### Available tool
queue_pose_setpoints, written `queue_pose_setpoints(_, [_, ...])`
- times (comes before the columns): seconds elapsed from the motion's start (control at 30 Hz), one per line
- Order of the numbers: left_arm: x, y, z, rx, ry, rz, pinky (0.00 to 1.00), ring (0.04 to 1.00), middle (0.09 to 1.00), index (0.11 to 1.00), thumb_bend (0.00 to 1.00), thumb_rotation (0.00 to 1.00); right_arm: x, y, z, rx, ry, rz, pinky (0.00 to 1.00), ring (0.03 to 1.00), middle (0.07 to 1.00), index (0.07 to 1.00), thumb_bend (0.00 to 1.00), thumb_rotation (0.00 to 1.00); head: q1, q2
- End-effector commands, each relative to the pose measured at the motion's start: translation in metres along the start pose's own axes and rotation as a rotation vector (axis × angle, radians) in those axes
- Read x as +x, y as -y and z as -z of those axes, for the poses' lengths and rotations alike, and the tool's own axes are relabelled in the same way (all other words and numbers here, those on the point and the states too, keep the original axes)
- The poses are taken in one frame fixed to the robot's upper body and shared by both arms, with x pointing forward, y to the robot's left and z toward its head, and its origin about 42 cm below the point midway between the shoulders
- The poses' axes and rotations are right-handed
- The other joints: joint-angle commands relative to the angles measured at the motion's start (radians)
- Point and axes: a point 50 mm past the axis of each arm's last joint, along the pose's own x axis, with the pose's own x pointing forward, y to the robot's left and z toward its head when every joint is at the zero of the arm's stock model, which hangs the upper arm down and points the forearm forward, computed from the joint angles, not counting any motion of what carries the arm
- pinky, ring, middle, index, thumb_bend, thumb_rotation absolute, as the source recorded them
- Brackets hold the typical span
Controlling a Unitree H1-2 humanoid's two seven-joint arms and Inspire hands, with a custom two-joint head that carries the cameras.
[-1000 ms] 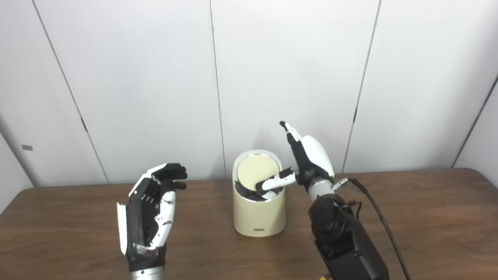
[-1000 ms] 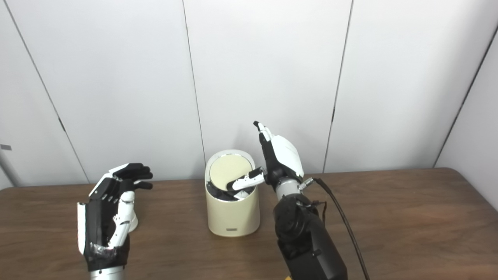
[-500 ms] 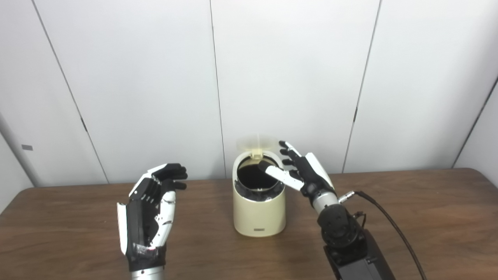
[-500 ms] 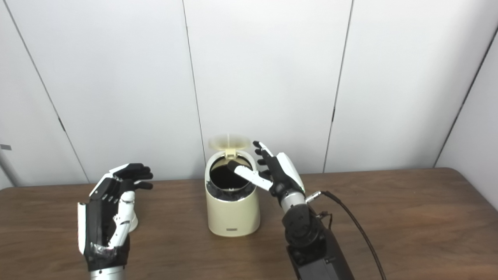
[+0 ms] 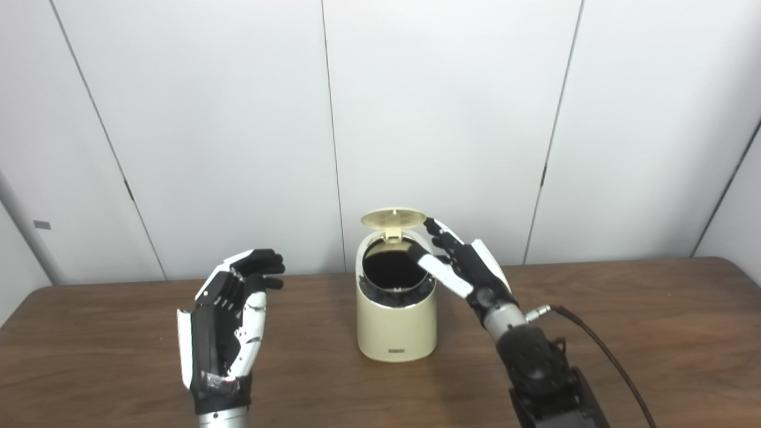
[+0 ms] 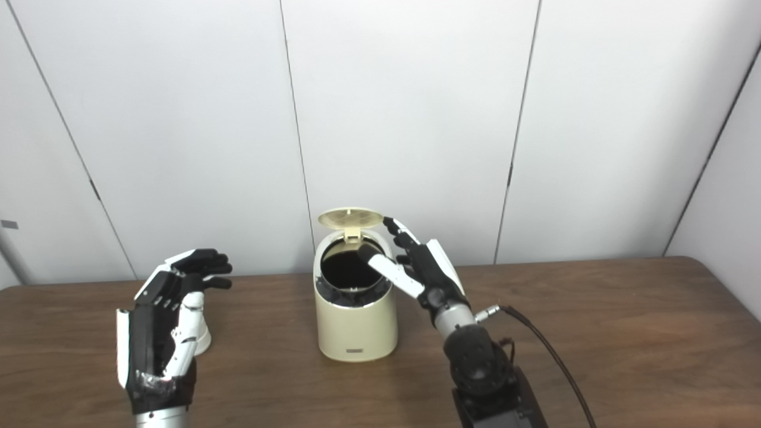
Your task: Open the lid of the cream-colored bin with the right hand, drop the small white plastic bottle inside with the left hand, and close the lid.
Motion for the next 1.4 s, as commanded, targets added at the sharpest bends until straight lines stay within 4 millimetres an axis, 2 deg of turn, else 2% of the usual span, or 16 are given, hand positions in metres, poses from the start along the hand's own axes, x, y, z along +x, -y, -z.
queue_pose_setpoints(0.0, [0.014, 0.004, -0.014, -0.017, 0.088, 0.019, 0.54, 0.622, 0.638, 0.636, 0.27, 0.49, 0.003, 0.002, -0.026, 0.134, 0.225, 0.026, 0.95, 0.965, 0.945, 0.937, 0.98, 0.91, -0.002, 0.002])
queue_pose_setpoints(0.1, [0.014, 0.003, -0.014, -0.014, 0.087, 0.019, 0.54, 0.622, 0.637, 0.635, 0.27, 0.5, -0.01, 0.005, -0.026, 0.202, 0.32, 0.065, 0.99, 0.986, 0.975, 0.971, 0.99, 0.91, -0.003, 0.0])
queue_pose_setpoints(0.17, [0.014, 0.002, -0.013, -0.018, 0.086, 0.019, 0.54, 0.623, 0.637, 0.635, 0.27, 0.5, -0.019, 0.009, -0.025, 0.186, 0.368, 0.113, 1.0, 0.998, 0.995, 0.994, 0.9, 0.98, -0.005, 0.001])
queue_pose_setpoints(0.23, [0.014, 0.001, -0.012, -0.02, 0.084, 0.019, 0.55, 0.624, 0.638, 0.636, 0.28, 0.5, -0.028, 0.014, -0.023, 0.181, 0.391, 0.167, 0.97, 0.981, 0.992, 0.987, 0.79, 1.0, -0.006, -0.001])
queue_pose_setpoints(0.4, [0.015, -0.002, -0.01, -0.015, 0.083, 0.021, 0.55, 0.624, 0.638, 0.635, 0.28, 0.5, -0.053, 0.023, -0.019, 0.152, 0.409, 0.279, 0.99, 0.956, 0.96, 0.95, 0.36, 1.0, -0.014, -0.005])
queue_pose_setpoints(0.47, [0.016, -0.004, -0.009, -0.004, 0.084, 0.019, 0.55, 0.625, 0.641, 0.636, 0.27, 0.49, -0.064, 0.027, -0.015, 0.15, 0.416, 0.305, 1.0, 0.964, 0.96, 0.943, 0.24, 1.0, -0.018, -0.013])
queue_pose_setpoints(0.6, [0.018, -0.01, -0.007, 0.005, 0.088, 0.021, 0.55, 0.627, 0.645, 0.643, 0.26, 0.51, -0.081, 0.03, -0.008, 0.15, 0.418, 0.343, 0.96, 0.938, 0.928, 0.908, 0.21, 0.96, -0.027, -0.02])
queue_pose_setpoints(0.73, [0.019, -0.013, -0.005, 0.001, 0.091, 0.019, 0.57, 0.637, 0.651, 0.65, 0.27, 0.51, -0.096, 0.034, 0.0, 0.091, 0.453, 0.378, 0.87, 0.894, 0.888, 0.863, 0.19, 0.87, -0.032, -0.027])
queue_pose_setpoints(0.77, [0.02, -0.014, -0.005, 0.004, 0.091, 0.019, 0.57, 0.639, 0.655, 0.651, 0.27, 0.52, -0.099, 0.036, 0.003, 0.063, 0.467, 0.383, 0.85, 0.878, 0.864, 0.834, 0.17, 0.77, -0.031, -0.029])
queue_pose_setpoints(0.83, [0.02, -0.015, -0.004, 0.013, 0.096, 0.019, 0.57, 0.64, 0.656, 0.653, 0.27, 0.53, -0.105, 0.037, 0.012, 0.033, 0.47, 0.394, 0.81, 0.853, 0.836, 0.798, 0.19, 0.67, -0.037, -0.031])
queue_pose_setpoints(1.0, [0.02, -0.016, -0.001, 0.006, 0.094, 0.026, 0.56, 0.634, 0.648, 0.645, 0.27, 0.53, -0.119, 0.034, 0.025, 0.03, 0.462, 0.441, 0.71, 0.784, 0.784, 0.744, 0.25, 0.53, -0.042, -0.033])
queue_pose_setpoints(1.2, [0.023, -0.018, 0.002, 0.009, 0.088, 0.019, 0.57, 0.638, 0.65, 0.65, 0.27, 0.49, -0.117, 0.034, 0.029, 0.034, 0.414, 0.458, 0.7, 0.784, 0.784, 0.752, 0.24, 0.49, -0.037, -0.038])
queue_pose_setpoints(1.37, [0.03, -0.025, -0.006, 0.033, 0.121, -0.002, 0.57, 0.648, 0.66, 0.66, 0.26, 0.5, -0.116, 0.037, 0.029, 0.057, 0.411, 0.461, 0.72, 0.793, 0.791, 0.754, 0.25, 0.48, -0.017, -0.039])
